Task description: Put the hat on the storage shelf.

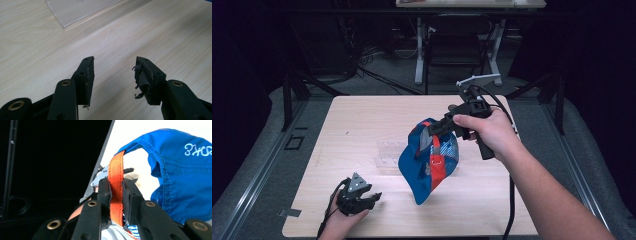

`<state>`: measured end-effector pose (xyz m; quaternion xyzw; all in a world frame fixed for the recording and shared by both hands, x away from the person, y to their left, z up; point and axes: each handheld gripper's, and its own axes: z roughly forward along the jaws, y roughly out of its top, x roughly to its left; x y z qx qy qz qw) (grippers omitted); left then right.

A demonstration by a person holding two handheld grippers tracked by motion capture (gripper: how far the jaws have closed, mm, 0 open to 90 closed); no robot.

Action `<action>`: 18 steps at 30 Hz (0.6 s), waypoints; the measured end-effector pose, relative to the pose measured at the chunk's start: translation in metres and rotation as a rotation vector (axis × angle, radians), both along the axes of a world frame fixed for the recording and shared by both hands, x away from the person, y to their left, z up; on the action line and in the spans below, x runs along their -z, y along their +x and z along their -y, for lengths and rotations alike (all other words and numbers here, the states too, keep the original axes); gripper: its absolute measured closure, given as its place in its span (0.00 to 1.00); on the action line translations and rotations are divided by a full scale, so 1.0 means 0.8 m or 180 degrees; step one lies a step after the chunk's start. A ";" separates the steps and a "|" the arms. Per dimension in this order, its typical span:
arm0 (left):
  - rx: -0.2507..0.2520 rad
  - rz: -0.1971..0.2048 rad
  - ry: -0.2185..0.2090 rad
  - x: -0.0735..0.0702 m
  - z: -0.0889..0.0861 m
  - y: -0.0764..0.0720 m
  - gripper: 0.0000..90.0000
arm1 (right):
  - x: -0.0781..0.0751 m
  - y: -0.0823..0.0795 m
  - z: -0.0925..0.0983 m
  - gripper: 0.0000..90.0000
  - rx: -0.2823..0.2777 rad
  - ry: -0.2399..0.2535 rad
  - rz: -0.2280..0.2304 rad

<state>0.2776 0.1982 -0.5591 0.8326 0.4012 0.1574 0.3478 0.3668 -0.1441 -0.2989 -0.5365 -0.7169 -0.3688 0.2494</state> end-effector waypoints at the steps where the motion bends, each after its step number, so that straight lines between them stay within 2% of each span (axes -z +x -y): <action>1: 0.0016 0.0001 -0.0016 -0.003 0.000 -0.001 0.55 | -0.001 0.001 0.000 0.86 0.0016 0.0013 0.0009; 3: 0.0024 0.0123 -0.0060 -0.010 0.002 -0.004 0.53 | -0.003 0.002 0.003 0.86 0.0065 0.0075 0.0042; 4: 0.0024 0.0123 -0.0060 -0.010 0.002 -0.004 0.53 | -0.004 0.002 0.003 0.86 0.0087 0.0082 0.0052; 5: 0.0027 0.0208 -0.0104 -0.017 0.005 -0.006 0.53 | -0.005 0.003 0.005 0.86 0.0066 0.0093 0.0061; 8: 0.0091 0.0259 -0.0154 -0.026 0.009 -0.009 0.53 | -0.006 0.004 0.005 0.86 0.0106 0.0127 0.0069; 12: 0.0156 0.0416 -0.0207 -0.040 0.019 -0.015 0.53 | -0.007 0.008 0.006 0.86 0.0154 0.0201 0.0081; 14: 0.0162 0.0437 -0.0227 -0.043 0.021 -0.016 0.53 | -0.009 0.010 0.006 0.86 0.0190 0.0241 0.0096; 18: 0.0259 0.0539 -0.0292 -0.060 0.031 -0.022 0.53 | -0.010 0.013 0.004 0.86 0.0237 0.0328 0.0127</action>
